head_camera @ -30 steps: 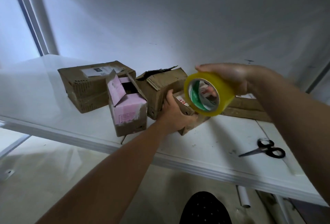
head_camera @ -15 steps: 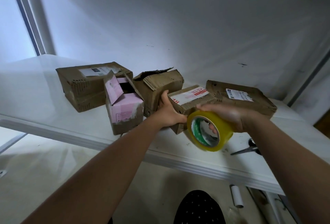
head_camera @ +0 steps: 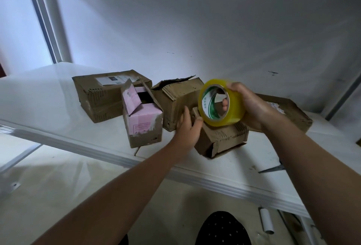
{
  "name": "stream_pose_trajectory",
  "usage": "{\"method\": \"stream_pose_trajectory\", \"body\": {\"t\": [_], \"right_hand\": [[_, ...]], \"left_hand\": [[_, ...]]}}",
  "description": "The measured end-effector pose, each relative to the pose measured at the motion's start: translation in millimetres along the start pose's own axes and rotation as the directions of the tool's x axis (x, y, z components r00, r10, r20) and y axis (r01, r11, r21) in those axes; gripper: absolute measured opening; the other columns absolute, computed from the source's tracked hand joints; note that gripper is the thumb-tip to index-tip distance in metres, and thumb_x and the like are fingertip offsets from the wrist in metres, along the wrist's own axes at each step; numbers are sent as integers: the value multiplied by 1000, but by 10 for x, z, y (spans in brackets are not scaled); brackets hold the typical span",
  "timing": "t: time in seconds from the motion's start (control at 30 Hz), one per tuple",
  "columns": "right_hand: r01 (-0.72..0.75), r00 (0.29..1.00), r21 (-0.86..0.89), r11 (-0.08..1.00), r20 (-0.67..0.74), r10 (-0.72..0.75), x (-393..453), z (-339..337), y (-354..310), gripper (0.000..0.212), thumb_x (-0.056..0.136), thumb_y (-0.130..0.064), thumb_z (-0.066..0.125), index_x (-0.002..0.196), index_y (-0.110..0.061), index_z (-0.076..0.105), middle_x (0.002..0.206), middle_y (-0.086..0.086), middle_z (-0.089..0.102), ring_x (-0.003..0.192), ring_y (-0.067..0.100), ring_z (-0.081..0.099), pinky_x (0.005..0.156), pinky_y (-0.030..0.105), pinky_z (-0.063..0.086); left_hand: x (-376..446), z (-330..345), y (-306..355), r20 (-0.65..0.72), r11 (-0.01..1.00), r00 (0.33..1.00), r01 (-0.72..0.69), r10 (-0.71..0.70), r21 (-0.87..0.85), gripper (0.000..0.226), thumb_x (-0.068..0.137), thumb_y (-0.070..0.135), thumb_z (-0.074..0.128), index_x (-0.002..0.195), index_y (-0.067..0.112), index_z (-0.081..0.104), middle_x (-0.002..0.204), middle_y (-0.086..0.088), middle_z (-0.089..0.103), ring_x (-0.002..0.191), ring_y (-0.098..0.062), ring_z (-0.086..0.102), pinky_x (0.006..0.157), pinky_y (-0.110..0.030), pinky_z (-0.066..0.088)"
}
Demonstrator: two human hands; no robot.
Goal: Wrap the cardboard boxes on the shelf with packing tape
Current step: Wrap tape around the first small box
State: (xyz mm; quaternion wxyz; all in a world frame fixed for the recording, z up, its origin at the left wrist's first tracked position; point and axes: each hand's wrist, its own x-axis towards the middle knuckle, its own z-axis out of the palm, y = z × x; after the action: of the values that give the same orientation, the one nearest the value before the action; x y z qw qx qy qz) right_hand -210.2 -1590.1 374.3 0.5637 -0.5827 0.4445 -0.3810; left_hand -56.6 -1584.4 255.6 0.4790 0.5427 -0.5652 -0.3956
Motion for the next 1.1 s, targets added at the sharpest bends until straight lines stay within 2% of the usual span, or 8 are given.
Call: {"method": "stream_pose_trajectory", "body": {"t": [0.1, 0.2, 0.5, 0.63, 0.77, 0.87, 0.97, 1.1], "right_hand": [[12, 1000, -71, 997, 18, -11, 41, 53, 66, 27, 91, -34, 52, 93, -10, 64, 61, 0, 67, 54, 11, 64, 53, 22, 53], [32, 999, -97, 995, -16, -34, 107, 157, 74, 27, 89, -35, 56, 87, -10, 65, 62, 2, 69, 54, 12, 65, 53, 22, 53], [3, 1000, -98, 995, -27, -6, 192, 115, 111, 30, 88, -40, 58, 89, -12, 66, 65, 2, 69, 57, 13, 65, 57, 23, 54], [12, 1000, -158, 987, -25, -16, 222, 116, 111, 35, 86, -45, 58, 90, -11, 68, 69, 4, 71, 63, 17, 66, 71, 33, 53], [-123, 991, -200, 972, -71, 111, 259, 155, -28, 42, 82, -54, 60, 90, -13, 65, 63, 3, 68, 54, 16, 64, 59, 28, 53], [-297, 942, -370, 880, 37, 334, 130, 13, -247, 53, 62, -62, 71, 83, -14, 65, 62, 5, 68, 53, 20, 66, 59, 30, 53], [-350, 892, -600, 720, 22, 452, -55, -155, -172, 84, 37, -68, 71, 103, -16, 64, 83, 10, 72, 78, 27, 68, 66, 35, 54], [-360, 845, -726, 586, 13, 535, -258, -160, 198, 73, 56, -64, 64, 117, -24, 56, 110, 10, 64, 98, 28, 63, 81, 37, 55]], "left_hand": [[-152, -94, -83, 172, 970, 983, -104, 66, 218, 131, 62, 64, 70, 148, 28, -22, 159, 6, -11, 146, -12, -7, 118, -42, 9], [-157, -36, -52, 159, 899, 986, -108, 43, 424, 153, 51, 61, 84, 143, 26, -33, 156, 4, -25, 145, -14, -15, 118, -46, 6], [-219, 133, -37, -27, 802, 962, -210, 271, 559, 119, 72, 46, 75, 152, 9, -5, 153, -12, 16, 140, -26, 22, 110, -42, 30], [-189, 99, -42, -86, 899, 986, -90, 140, 428, 130, 67, 47, 80, 151, 11, -13, 154, -10, 16, 141, -26, 23, 109, -43, 32], [-105, 82, -61, -100, 888, 992, -20, 74, 460, 136, 62, 54, 80, 150, 11, -14, 152, -9, 18, 141, -25, 23, 110, -41, 28], [-7, 52, -37, -95, 893, 995, 36, 8, 448, 140, 60, 54, 82, 150, 10, -15, 152, -9, 17, 140, -27, 23, 109, -44, 30], [74, 45, -15, -61, 891, 998, 32, -5, 453, 141, 58, 55, 83, 150, 12, -15, 153, -10, 17, 141, -28, 20, 112, -44, 23], [97, 80, -10, -68, 871, 998, 22, 13, 491, 140, 57, 58, 82, 151, 11, -11, 148, -12, 21, 139, -30, 23, 112, -43, 24]]}}
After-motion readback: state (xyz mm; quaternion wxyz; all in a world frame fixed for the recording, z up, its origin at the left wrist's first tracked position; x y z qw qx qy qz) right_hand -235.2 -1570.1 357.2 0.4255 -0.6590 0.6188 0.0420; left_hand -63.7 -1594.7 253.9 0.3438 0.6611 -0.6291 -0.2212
